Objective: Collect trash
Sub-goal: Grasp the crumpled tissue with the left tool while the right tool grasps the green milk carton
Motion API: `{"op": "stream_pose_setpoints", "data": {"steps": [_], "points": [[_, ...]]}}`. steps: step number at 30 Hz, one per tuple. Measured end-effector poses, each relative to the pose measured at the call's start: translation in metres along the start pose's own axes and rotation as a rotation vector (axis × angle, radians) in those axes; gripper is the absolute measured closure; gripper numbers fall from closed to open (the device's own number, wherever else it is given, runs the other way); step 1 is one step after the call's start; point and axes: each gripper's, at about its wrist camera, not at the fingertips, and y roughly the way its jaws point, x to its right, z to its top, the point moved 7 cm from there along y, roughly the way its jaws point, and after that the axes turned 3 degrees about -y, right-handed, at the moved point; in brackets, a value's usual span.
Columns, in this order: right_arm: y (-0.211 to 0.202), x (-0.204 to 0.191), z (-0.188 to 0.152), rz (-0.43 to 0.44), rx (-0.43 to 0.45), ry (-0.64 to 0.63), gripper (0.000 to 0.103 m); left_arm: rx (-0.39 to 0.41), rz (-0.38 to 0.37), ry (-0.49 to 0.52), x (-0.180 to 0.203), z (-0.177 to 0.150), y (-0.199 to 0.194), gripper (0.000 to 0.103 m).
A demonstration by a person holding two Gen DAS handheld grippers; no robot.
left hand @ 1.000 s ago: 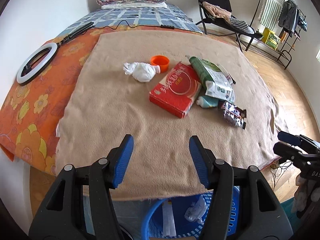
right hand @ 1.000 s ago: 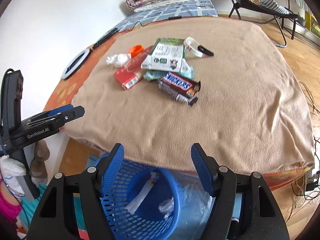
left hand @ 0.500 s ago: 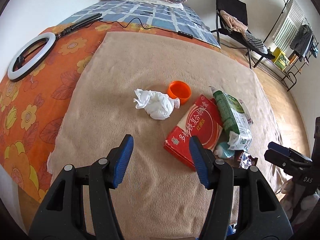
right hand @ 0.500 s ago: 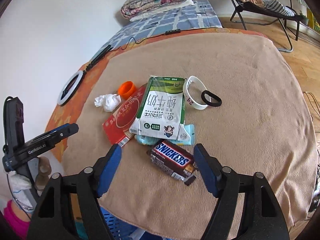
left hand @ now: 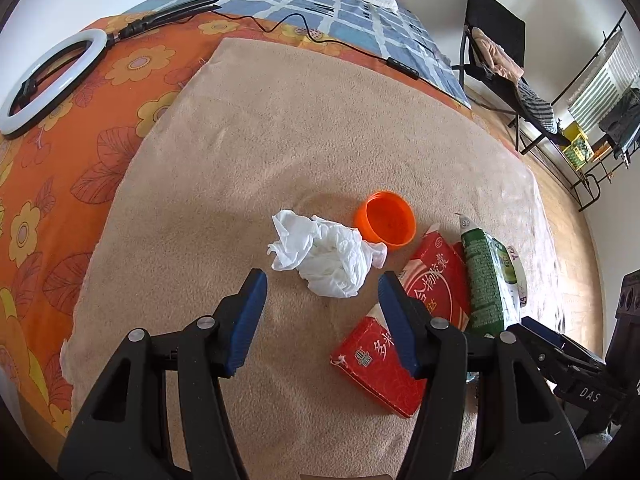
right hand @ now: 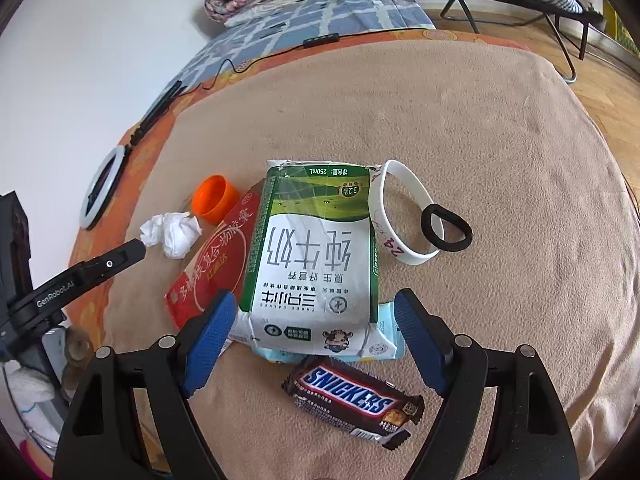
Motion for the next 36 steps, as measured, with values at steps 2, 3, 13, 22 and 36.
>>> {"op": "stream_pose_setpoints", "data": {"steps": [2, 3, 13, 22, 36], "points": [[0.005, -0.001, 0.003, 0.001, -0.008, 0.011, 0.022, -0.003, 0.007, -0.003, -0.002, 0.003, 0.005, 0.043], [0.011, -0.004, 0.007, 0.007, -0.024, 0.018, 0.022, -0.005, 0.009, -0.005, -0.002, 0.004, 0.007, 0.043], [0.035, -0.006, 0.019, -0.031, -0.052, 0.029, 0.022, -0.035, 0.005, -0.016, 0.0, 0.008, 0.029, 0.044], [0.045, -0.001, 0.022, -0.004, -0.053, 0.074, 0.022, -0.052, -0.025, -0.023, 0.0, 0.011, 0.038, 0.064], [0.025, -0.001, 0.013, 0.09, -0.013, 0.087, 0.024, -0.002, -0.002, 0.017, -0.001, 0.011, 0.016, 0.075]]}}
